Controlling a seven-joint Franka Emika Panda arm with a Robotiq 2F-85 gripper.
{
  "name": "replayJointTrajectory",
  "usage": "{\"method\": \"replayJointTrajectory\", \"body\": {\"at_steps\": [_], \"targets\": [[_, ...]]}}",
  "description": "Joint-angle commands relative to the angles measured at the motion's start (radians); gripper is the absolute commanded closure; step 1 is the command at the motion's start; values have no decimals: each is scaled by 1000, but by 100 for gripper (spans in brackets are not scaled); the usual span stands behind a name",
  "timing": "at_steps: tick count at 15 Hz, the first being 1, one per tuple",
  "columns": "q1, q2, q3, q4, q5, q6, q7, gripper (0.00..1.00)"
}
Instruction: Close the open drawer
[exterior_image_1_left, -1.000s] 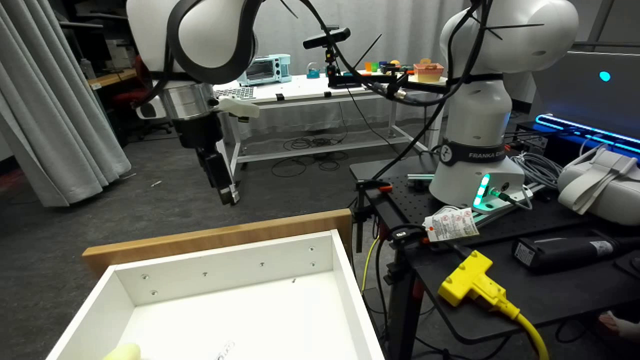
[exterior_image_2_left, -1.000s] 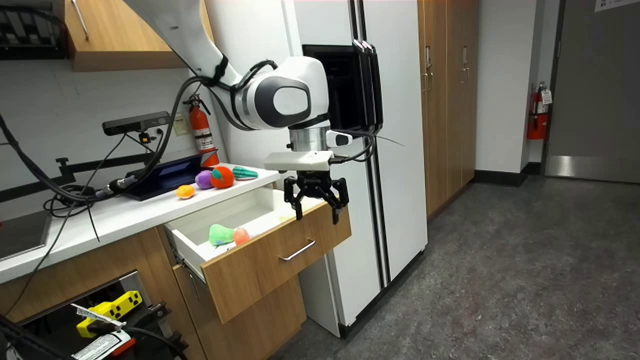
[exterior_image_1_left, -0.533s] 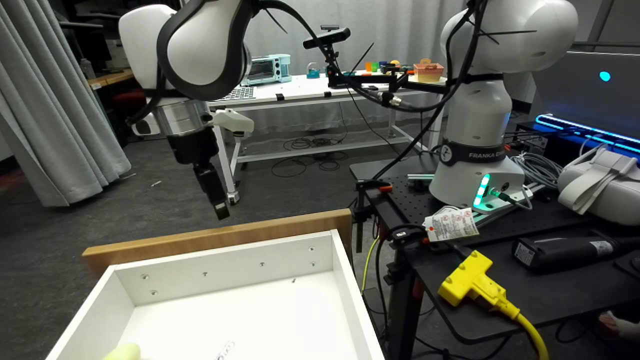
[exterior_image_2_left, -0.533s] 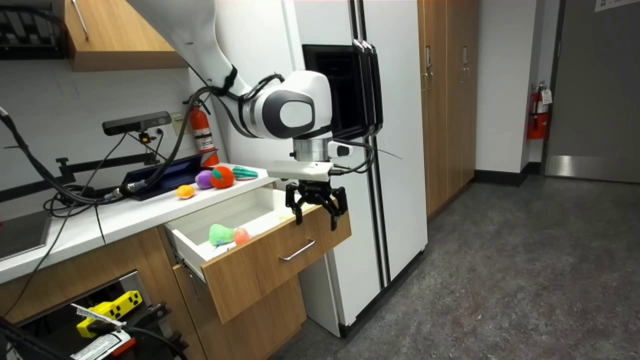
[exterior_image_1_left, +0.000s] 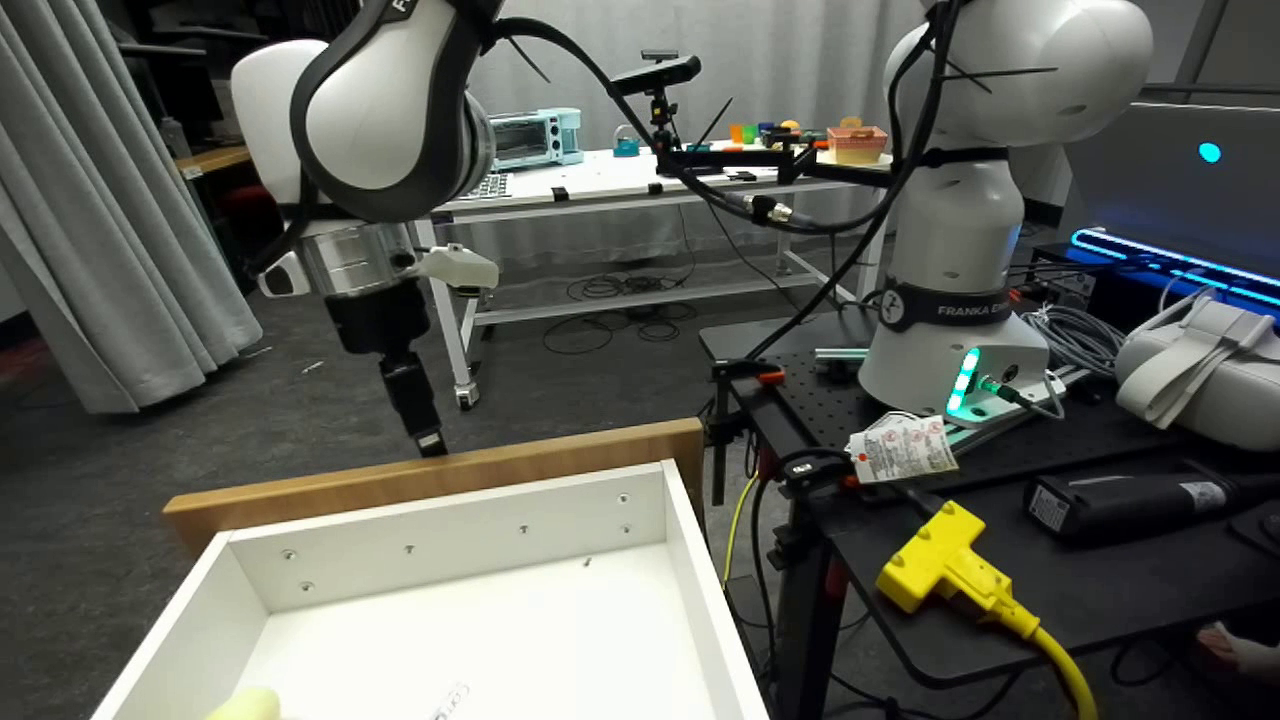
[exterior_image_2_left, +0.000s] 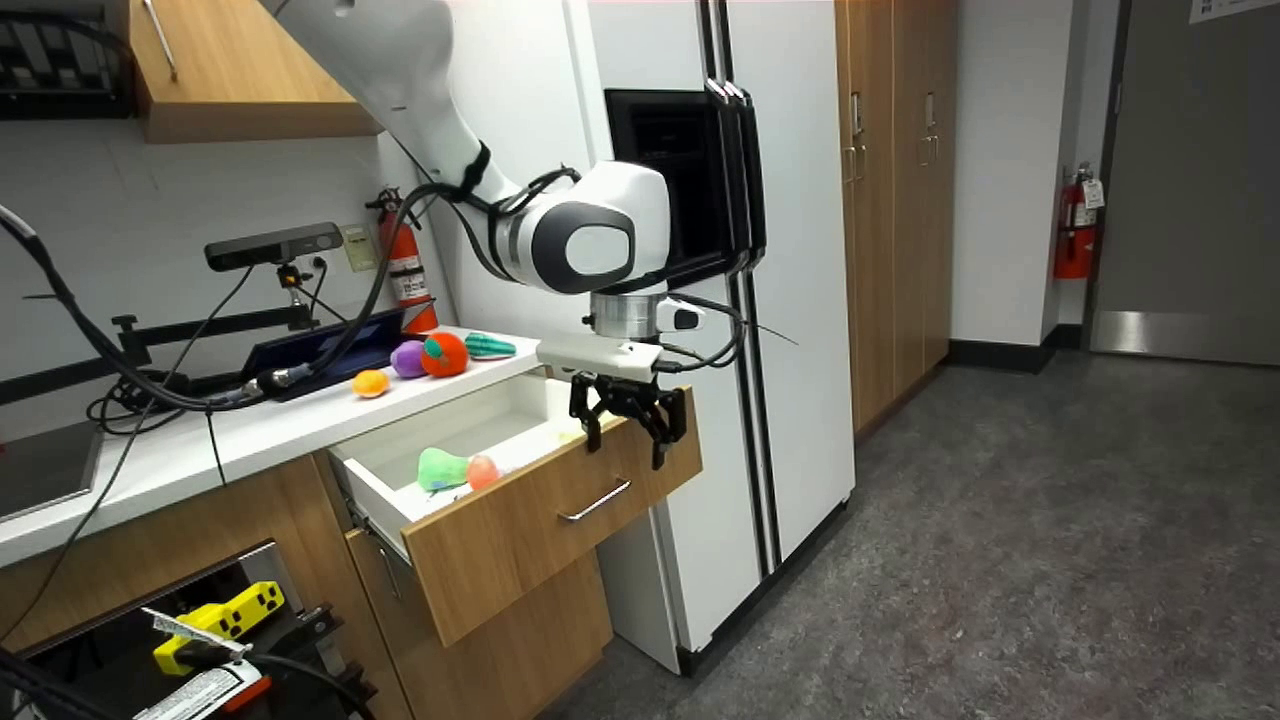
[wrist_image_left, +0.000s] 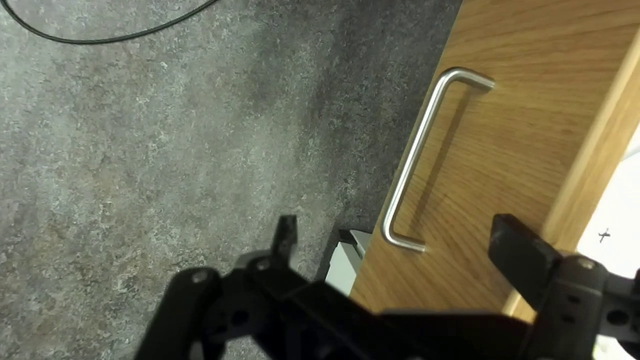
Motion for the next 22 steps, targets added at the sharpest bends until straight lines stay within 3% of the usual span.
{"method": "replayJointTrajectory", "body": {"at_steps": [1, 8, 11, 22], "targets": [[-48, 26, 50, 35, 78, -25, -47, 27], [-86, 23, 121, 34, 202, -38, -126, 81], [-95, 22, 156, 36, 259, -51, -174, 99], [-62, 54, 245, 80, 425, -124, -302, 100]]}}
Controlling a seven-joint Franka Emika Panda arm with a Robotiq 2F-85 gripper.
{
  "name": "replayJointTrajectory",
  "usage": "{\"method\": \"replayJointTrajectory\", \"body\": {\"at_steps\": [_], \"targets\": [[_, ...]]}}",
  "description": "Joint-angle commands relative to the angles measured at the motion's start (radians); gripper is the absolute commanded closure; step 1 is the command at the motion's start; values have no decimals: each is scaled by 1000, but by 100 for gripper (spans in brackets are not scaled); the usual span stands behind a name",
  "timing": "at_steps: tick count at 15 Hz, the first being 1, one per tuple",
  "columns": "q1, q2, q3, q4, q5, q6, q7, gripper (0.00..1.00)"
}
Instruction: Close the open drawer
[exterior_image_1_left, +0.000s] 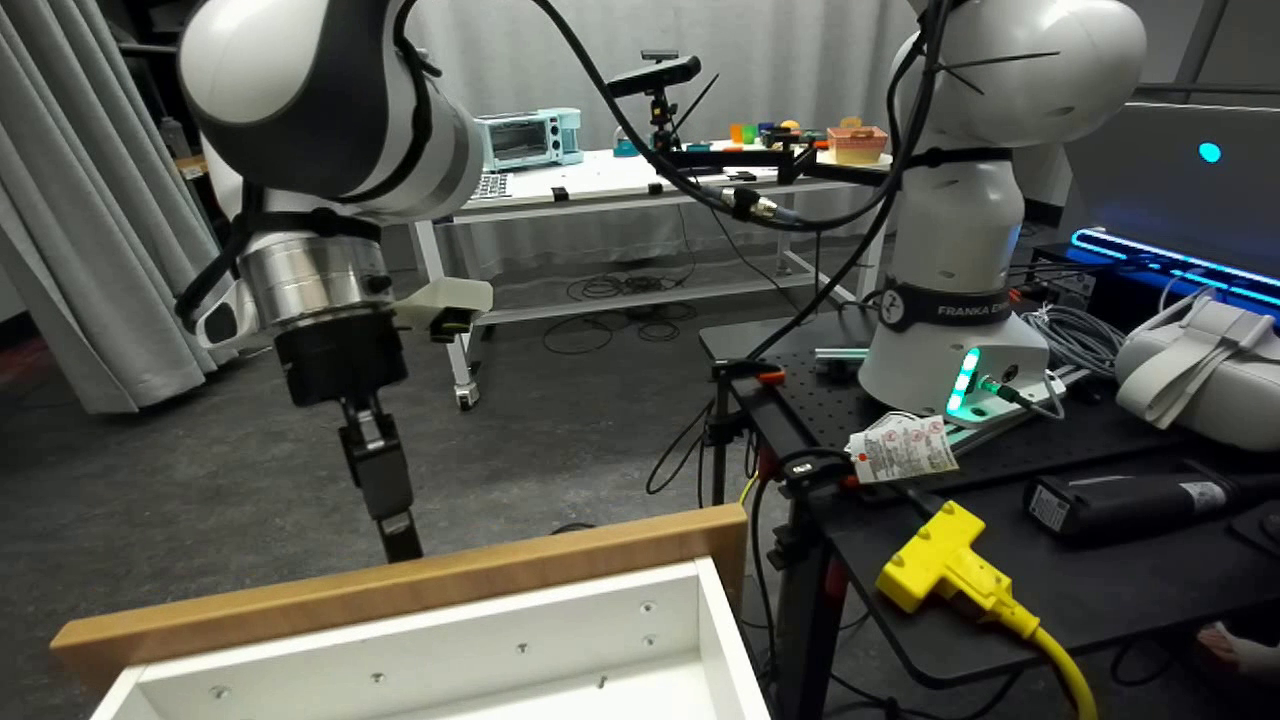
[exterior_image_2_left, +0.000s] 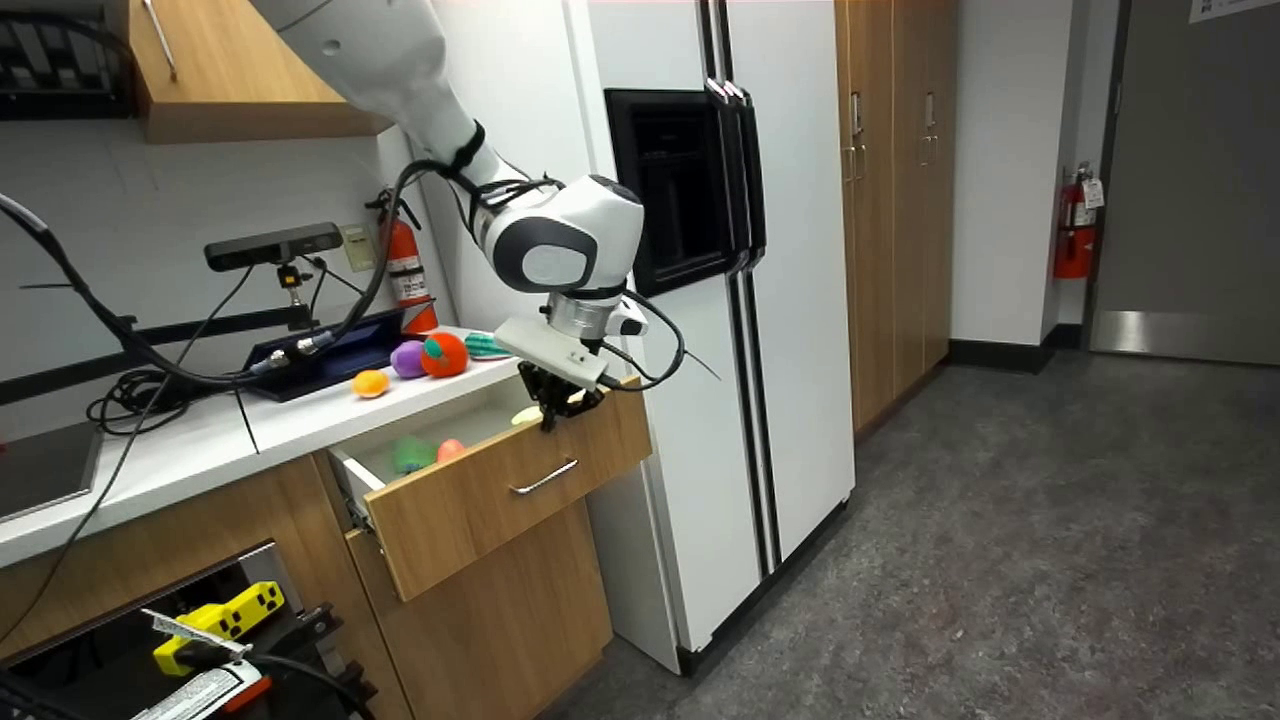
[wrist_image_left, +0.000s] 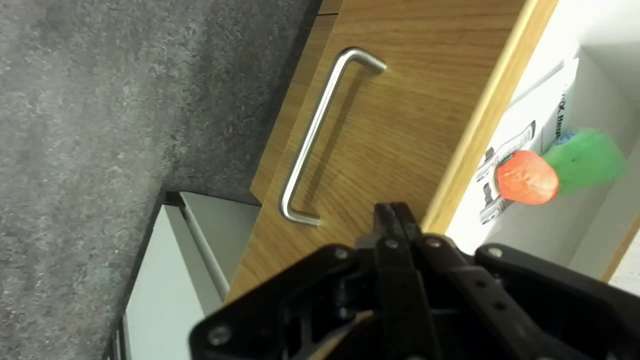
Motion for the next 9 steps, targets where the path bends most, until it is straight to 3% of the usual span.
{"method": "replayJointTrajectory", "body": {"at_steps": [1, 9], "targets": [[15, 22, 27, 44, 68, -55, -59, 100], [65, 39, 47, 79, 113, -101, -98, 100]]}}
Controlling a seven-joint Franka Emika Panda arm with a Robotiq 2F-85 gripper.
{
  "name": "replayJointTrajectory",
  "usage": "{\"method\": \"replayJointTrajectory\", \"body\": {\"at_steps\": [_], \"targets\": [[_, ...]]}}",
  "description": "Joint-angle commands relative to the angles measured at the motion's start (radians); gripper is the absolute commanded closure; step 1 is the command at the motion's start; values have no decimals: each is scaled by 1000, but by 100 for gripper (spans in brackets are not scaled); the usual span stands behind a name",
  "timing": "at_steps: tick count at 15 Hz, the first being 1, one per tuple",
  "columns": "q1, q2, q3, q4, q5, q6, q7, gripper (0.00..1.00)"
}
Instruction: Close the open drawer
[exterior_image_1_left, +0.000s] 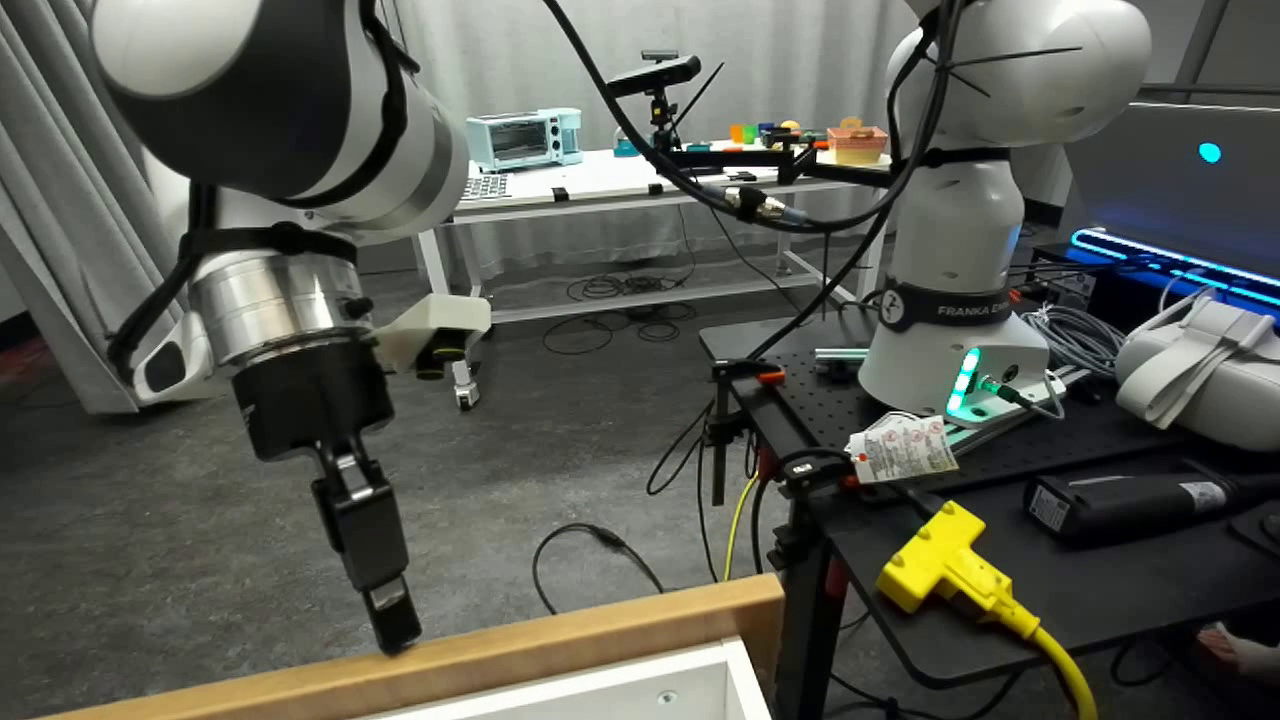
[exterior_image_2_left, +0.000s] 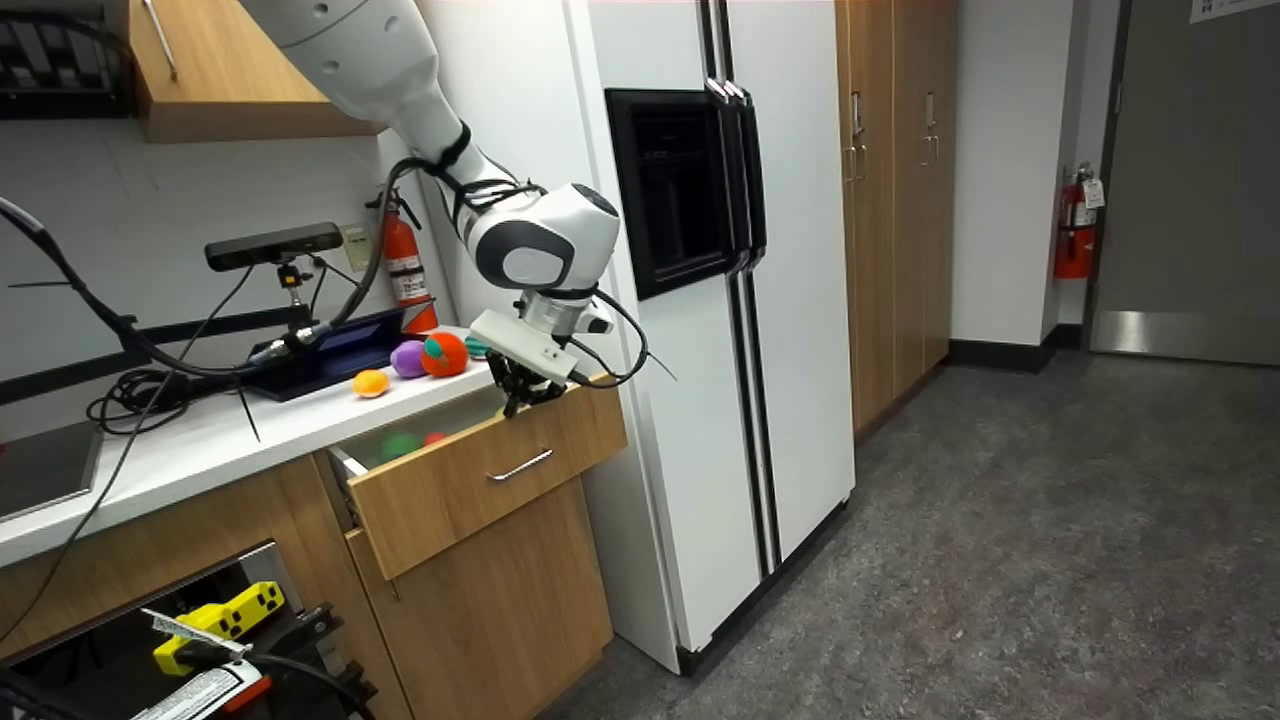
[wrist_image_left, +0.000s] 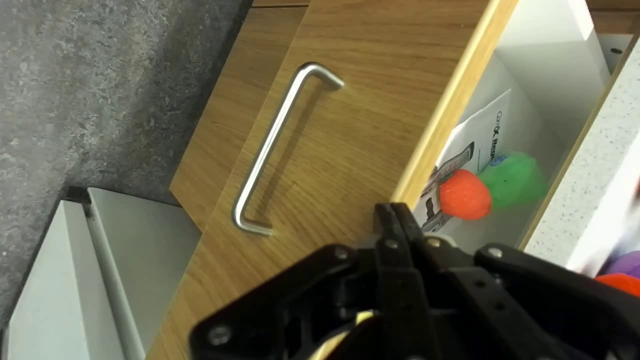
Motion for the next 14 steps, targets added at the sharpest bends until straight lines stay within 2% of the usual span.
{"method": "replayJointTrajectory", "body": {"at_steps": [1, 6, 7, 8, 9, 14], "targets": [[22, -12, -3, 17, 22, -40, -55, 100], [25, -92, -3, -19, 9, -76, -142, 100], [31, -112, -15, -27, -9, -93, -152, 74], [37, -134, -30, -38, -31, -100, -159, 73], [42, -154, -44, -47, -55, -105, -164, 68], [48, -263, -150, -133, -263, -66, -157, 30]]}}
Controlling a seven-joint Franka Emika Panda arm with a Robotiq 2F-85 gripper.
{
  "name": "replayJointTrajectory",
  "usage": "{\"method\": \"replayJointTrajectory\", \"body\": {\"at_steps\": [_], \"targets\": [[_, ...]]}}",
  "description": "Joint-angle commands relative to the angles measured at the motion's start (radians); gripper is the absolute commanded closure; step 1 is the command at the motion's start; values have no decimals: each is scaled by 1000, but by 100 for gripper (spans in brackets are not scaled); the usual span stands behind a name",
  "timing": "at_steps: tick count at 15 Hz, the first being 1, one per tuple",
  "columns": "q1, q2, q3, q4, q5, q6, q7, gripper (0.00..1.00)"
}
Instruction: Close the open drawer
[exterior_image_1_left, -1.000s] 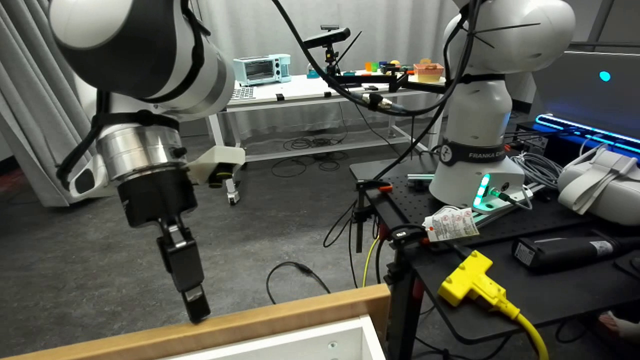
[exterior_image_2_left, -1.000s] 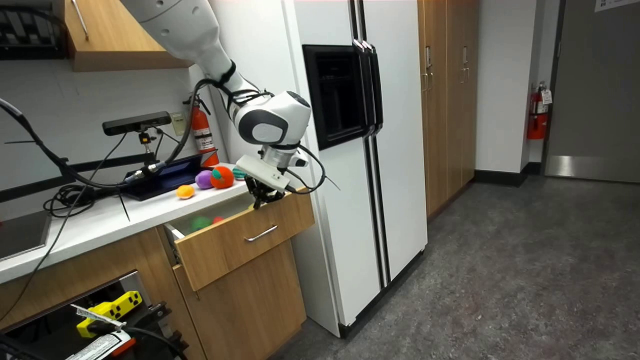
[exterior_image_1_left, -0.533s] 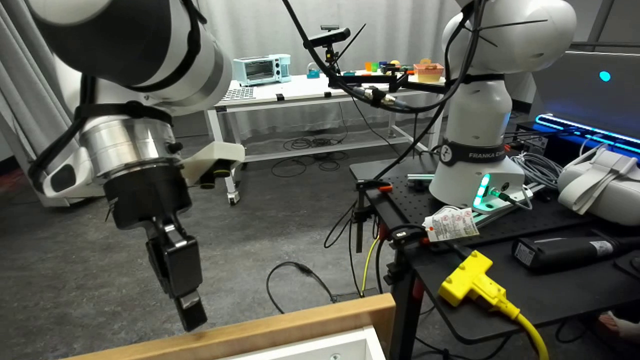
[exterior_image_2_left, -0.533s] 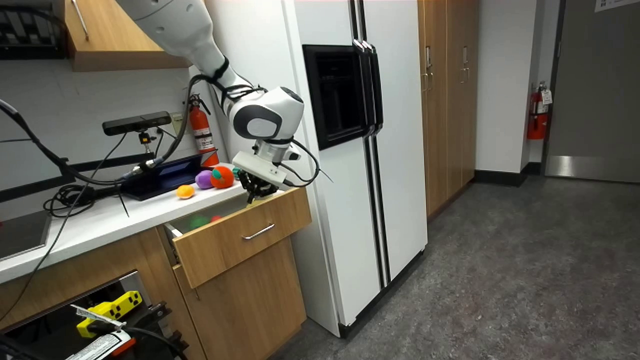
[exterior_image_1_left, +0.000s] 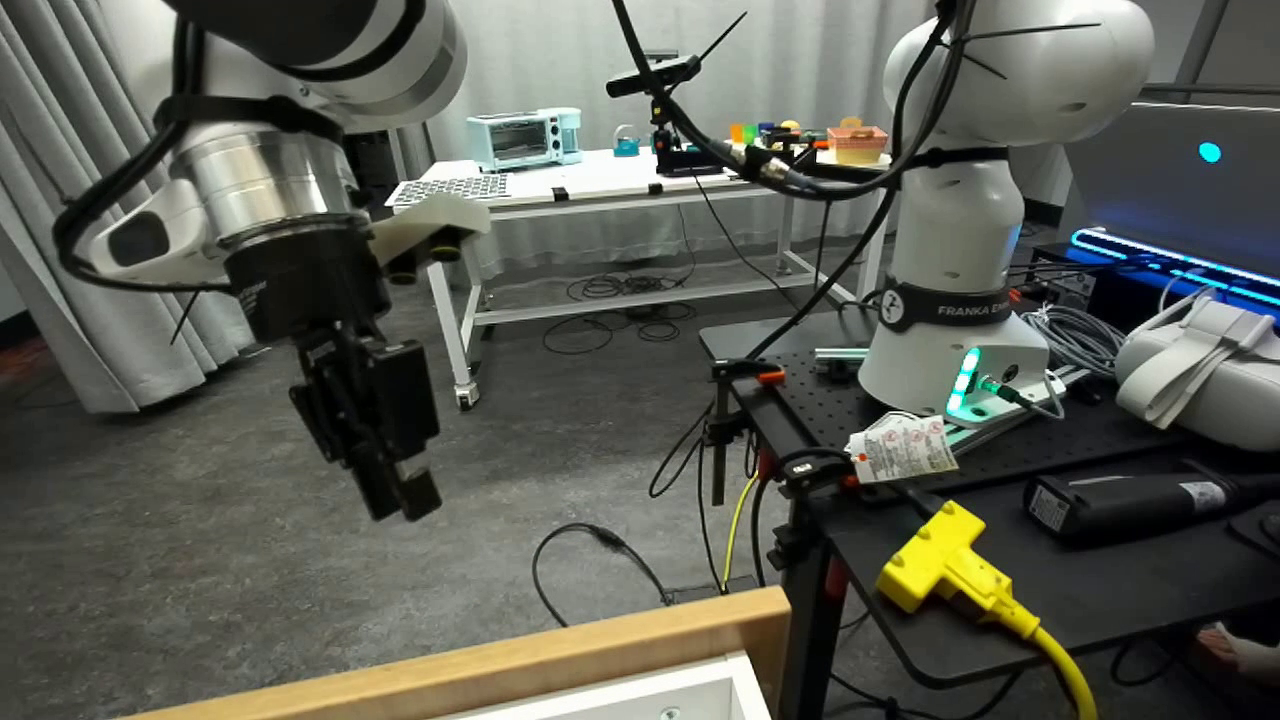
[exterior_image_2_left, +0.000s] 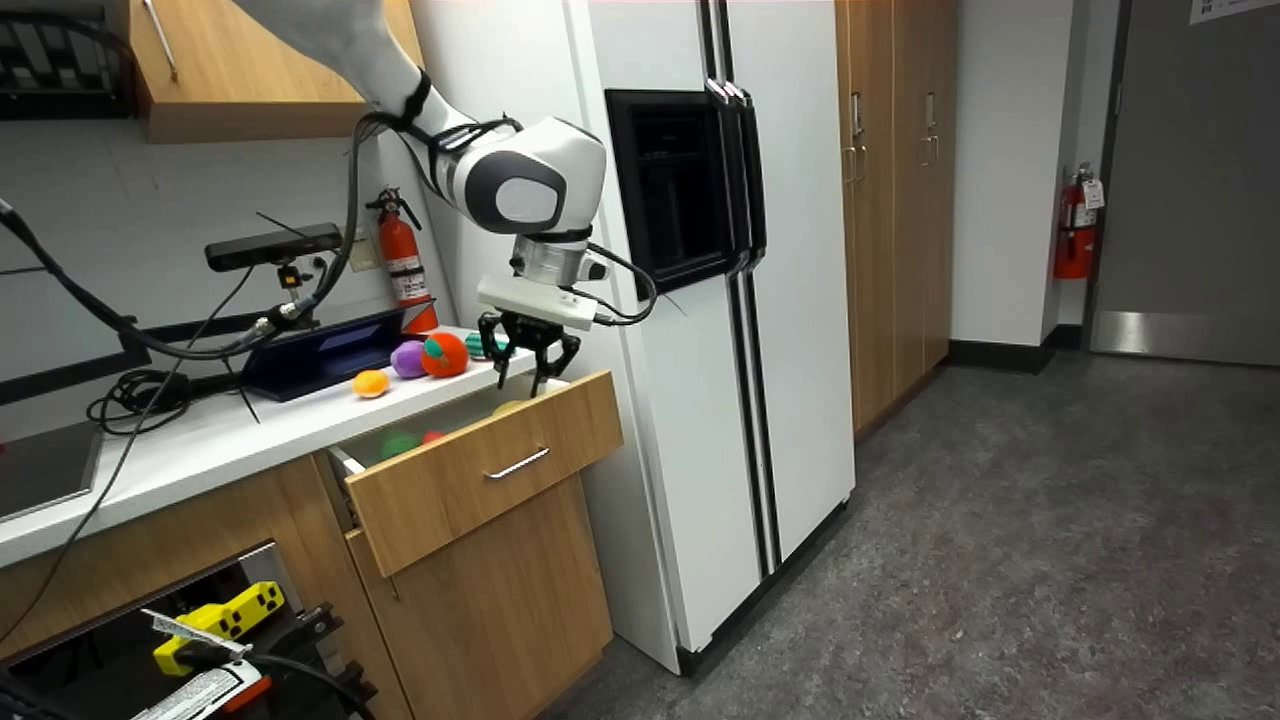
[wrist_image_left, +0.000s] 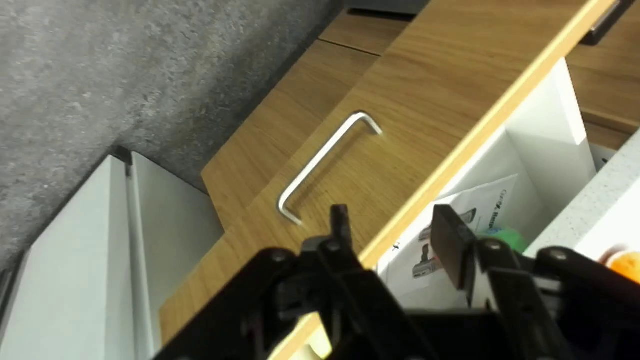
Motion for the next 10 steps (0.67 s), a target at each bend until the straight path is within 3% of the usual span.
{"method": "replayJointTrajectory", "body": {"at_steps": [1, 3, 5, 6, 8, 10], "targets": [[18, -107, -101, -98, -151, 29, -13, 21], [7, -119, -149, -128, -216, 67, -10, 6], [3, -107, -189, -141, -263, 128, -1, 0], [4, -90, -201, -137, -277, 152, 6, 34], [8, -67, -208, -134, -283, 192, 14, 31], [14, -44, -199, -123, -280, 211, 22, 45]]}}
